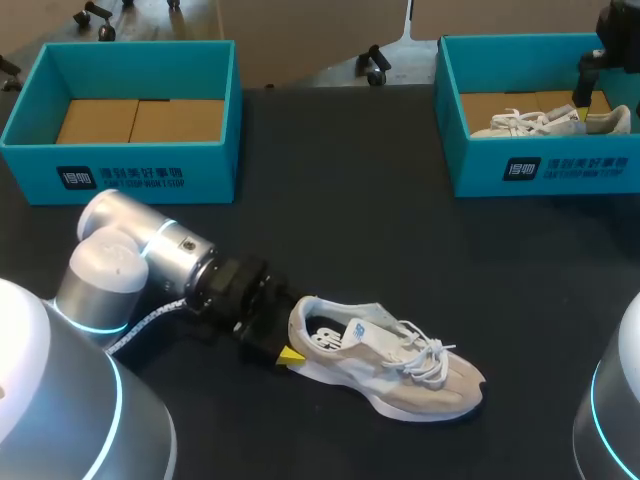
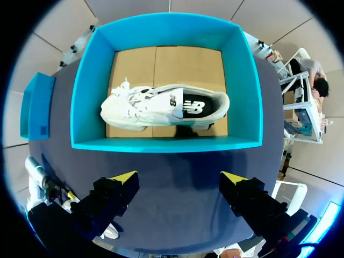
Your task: Take the shoe out of the shoebox, open the shoe tongue, remove and reinsert the insole, then place the shoe into the shoebox
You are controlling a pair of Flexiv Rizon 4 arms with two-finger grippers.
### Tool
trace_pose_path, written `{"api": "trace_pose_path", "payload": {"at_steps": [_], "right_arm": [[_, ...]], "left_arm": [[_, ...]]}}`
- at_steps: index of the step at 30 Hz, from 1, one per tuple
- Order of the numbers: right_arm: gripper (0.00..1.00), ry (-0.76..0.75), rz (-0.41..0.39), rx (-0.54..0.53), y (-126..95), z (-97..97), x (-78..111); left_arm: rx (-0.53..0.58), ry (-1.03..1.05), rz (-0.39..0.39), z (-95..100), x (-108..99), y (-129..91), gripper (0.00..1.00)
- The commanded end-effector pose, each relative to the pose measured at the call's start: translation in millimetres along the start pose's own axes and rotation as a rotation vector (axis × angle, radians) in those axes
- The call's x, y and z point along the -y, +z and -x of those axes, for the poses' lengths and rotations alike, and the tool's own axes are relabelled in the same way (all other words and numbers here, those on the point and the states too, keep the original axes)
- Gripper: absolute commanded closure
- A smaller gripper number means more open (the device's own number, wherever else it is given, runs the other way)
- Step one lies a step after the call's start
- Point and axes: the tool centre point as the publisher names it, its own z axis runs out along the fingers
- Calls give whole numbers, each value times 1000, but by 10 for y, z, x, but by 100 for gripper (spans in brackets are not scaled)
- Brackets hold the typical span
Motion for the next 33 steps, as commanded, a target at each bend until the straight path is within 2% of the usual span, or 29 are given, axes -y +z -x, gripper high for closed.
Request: {"api": "trace_pose_path", "payload": {"at_steps": [1, 13, 19, 33], "right_arm": [[0, 0, 2, 1, -4, 0, 15], [0, 0, 2, 1, -4, 0, 15], [0, 0, 2, 1, -4, 0, 15], [0, 0, 2, 1, -4, 0, 15]], "left_arm": [[-3, -2, -6, 23, -24, 40, 0], [-1, 19, 8, -46, -15, 18, 0], [34, 10, -12, -52, -33, -35, 0], [84, -17, -31, -38, 8, 18, 0]]}}
